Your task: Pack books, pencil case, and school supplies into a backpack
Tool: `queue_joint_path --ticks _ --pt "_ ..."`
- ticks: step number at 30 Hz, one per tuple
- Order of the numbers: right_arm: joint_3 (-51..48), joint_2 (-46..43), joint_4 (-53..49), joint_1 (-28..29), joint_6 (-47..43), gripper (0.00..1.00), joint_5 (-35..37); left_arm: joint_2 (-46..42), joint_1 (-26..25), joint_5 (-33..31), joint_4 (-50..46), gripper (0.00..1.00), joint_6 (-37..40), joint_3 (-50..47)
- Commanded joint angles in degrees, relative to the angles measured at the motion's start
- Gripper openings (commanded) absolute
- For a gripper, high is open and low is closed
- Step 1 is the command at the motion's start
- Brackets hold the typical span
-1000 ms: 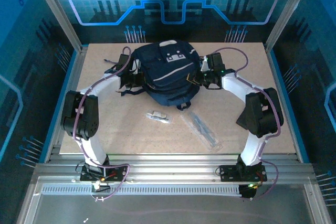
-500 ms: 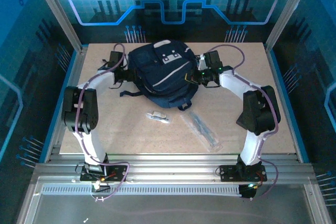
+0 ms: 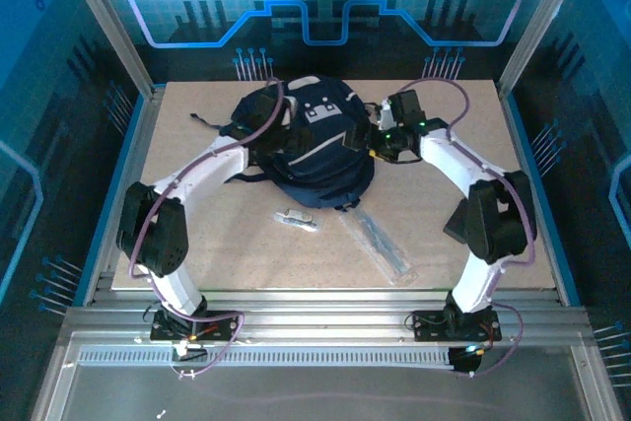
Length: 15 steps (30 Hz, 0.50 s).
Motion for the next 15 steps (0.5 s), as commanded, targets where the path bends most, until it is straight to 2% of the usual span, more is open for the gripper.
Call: queue_joint_path --ticks 1,7,15 --pt "-2.76 -5.8 -6.04 -2.53 -2.35 1.0 5.56 3.27 -2.91 -0.91 -3.58 0.81 2.49 3.91" --pt "-10.28 -13.22 -8.3 -6.96 -2.58 1.0 10.89 10.06 -5.17 -0.12 -4.72 0.81 3.04 9.17" --pt "-16.47 -17.69 -9.63 -10.4 -2.78 1.0 13.54 18.45 -5.14 -0.35 -6.64 0.81 9.89 13.45"
